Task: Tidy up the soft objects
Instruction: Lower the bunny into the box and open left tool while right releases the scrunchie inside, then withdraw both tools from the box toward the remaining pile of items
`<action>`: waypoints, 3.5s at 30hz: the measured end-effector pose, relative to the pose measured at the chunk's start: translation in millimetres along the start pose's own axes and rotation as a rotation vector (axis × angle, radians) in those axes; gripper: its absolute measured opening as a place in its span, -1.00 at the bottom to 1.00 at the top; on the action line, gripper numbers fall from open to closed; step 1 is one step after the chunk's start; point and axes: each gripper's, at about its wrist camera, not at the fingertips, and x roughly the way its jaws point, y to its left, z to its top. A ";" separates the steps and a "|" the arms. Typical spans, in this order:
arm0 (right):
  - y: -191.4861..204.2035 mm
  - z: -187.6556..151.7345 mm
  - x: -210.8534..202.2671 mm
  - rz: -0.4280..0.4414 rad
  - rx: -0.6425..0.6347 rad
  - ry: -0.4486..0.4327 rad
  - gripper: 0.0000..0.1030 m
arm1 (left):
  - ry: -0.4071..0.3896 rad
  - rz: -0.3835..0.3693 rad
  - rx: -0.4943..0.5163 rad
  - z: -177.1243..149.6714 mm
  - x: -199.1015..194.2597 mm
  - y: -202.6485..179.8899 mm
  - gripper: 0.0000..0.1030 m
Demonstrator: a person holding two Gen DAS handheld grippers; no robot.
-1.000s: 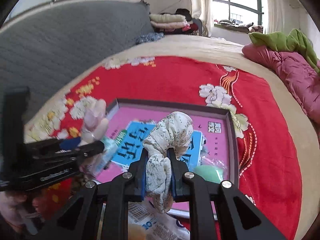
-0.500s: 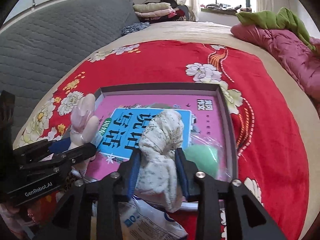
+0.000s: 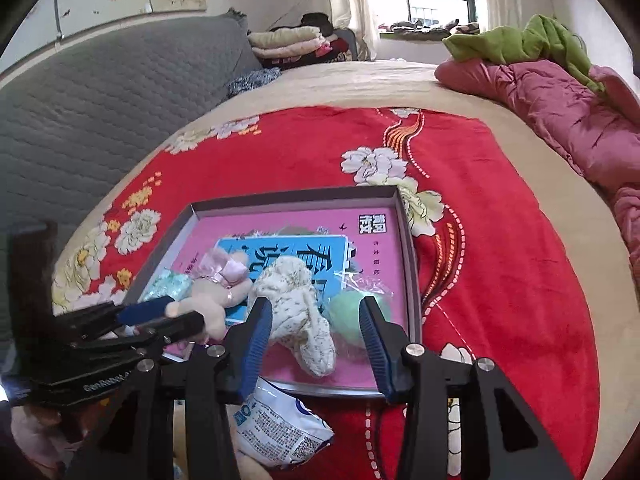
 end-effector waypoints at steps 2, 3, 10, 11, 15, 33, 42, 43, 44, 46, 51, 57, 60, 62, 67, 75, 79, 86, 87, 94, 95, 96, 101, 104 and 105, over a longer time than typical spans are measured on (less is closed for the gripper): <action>-2.1 0.7 -4.7 0.006 0.017 -0.010 -0.12 | 0.006 -0.003 -0.002 -0.2 1.3 -0.7 0.04; -2.8 1.0 -7.2 0.010 0.024 -0.017 -0.12 | 0.008 -0.003 -0.002 -0.4 1.7 -1.3 0.04; -0.4 0.5 -15.8 0.024 0.020 -0.028 -0.12 | -0.001 0.011 0.000 0.2 -3.3 -1.5 0.05; 0.2 0.1 -16.7 0.024 0.019 -0.029 -0.12 | -0.002 0.013 -0.002 0.5 -4.9 -1.1 0.05; 0.8 -1.2 -21.3 0.018 0.016 -0.035 -0.12 | -0.020 0.011 -0.006 2.7 -15.2 0.0 0.07; 3.7 -3.3 -44.9 0.016 0.001 -0.064 0.06 | -0.103 0.037 -0.020 -4.2 -58.0 1.3 0.28; 6.0 -5.5 -65.0 0.032 -0.006 -0.100 0.13 | -0.168 0.075 -0.097 -7.9 -97.8 26.1 0.31; 5.9 -6.3 -66.6 0.037 -0.005 -0.102 0.18 | -0.172 0.084 -0.105 -9.2 -102.7 28.5 0.32; 5.7 -6.6 -67.9 0.040 -0.004 -0.103 0.19 | -0.175 0.091 -0.109 -10.3 -106.4 29.8 0.32; 6.6 -7.3 -71.7 0.046 0.000 -0.111 0.20 | -0.182 0.108 -0.113 -14.6 -115.5 31.6 0.33; 10.5 -6.0 -85.0 0.054 -0.014 -0.147 0.22 | -0.193 0.143 -0.118 -23.0 -134.8 31.6 0.39; 13.5 -4.0 -99.9 0.090 0.001 -0.178 0.33 | -0.223 0.150 -0.143 -29.2 -161.6 29.6 0.42; 14.5 -3.6 -107.4 0.083 -0.001 -0.190 0.35 | -0.235 0.161 -0.141 -31.4 -172.6 23.7 0.43; 15.2 -4.6 -112.7 0.079 -0.002 -0.202 0.35 | -0.242 0.164 -0.143 -32.2 -178.6 19.8 0.43; 16.3 -6.6 -124.7 0.084 -0.006 -0.221 0.36 | -0.250 0.166 -0.130 -37.1 -193.9 5.8 0.43; 17.5 -16.7 -138.6 0.104 -0.025 -0.224 0.36 | -0.223 0.183 -0.118 -47.1 -198.4 -10.6 0.43; 14.2 -23.6 -144.7 0.104 -0.027 -0.227 0.36 | -0.217 0.190 -0.113 -51.7 -200.2 -19.3 0.43; 8.9 -31.6 -153.3 0.100 -0.022 -0.232 0.36 | -0.204 0.200 -0.093 -56.0 -201.9 -34.6 0.43; 9.2 -32.5 -154.8 0.093 -0.027 -0.235 0.36 | -0.203 0.203 -0.089 -56.7 -202.1 -37.4 0.43; 10.2 -37.9 -160.5 0.083 -0.054 -0.242 0.36 | -0.192 0.205 -0.078 -59.3 -201.6 -44.8 0.43; 9.9 -39.2 -160.7 0.080 -0.055 -0.242 0.36 | -0.190 0.205 -0.078 -59.8 -201.0 -45.2 0.43; 9.5 -40.0 -160.5 0.076 -0.059 -0.242 0.36 | -0.185 0.209 -0.075 -60.7 -200.0 -46.2 0.43; 7.6 -48.7 -153.6 0.069 -0.065 -0.216 0.36 | -0.171 0.222 -0.060 -65.9 -195.3 -51.4 0.43; 4.0 -55.8 -146.5 0.080 -0.050 -0.190 0.36 | -0.162 0.225 -0.051 -67.6 -191.4 -54.7 0.43; 1.9 -58.2 -144.3 0.087 -0.039 -0.181 0.36 | -0.157 0.225 -0.044 -68.2 -189.4 -55.8 0.43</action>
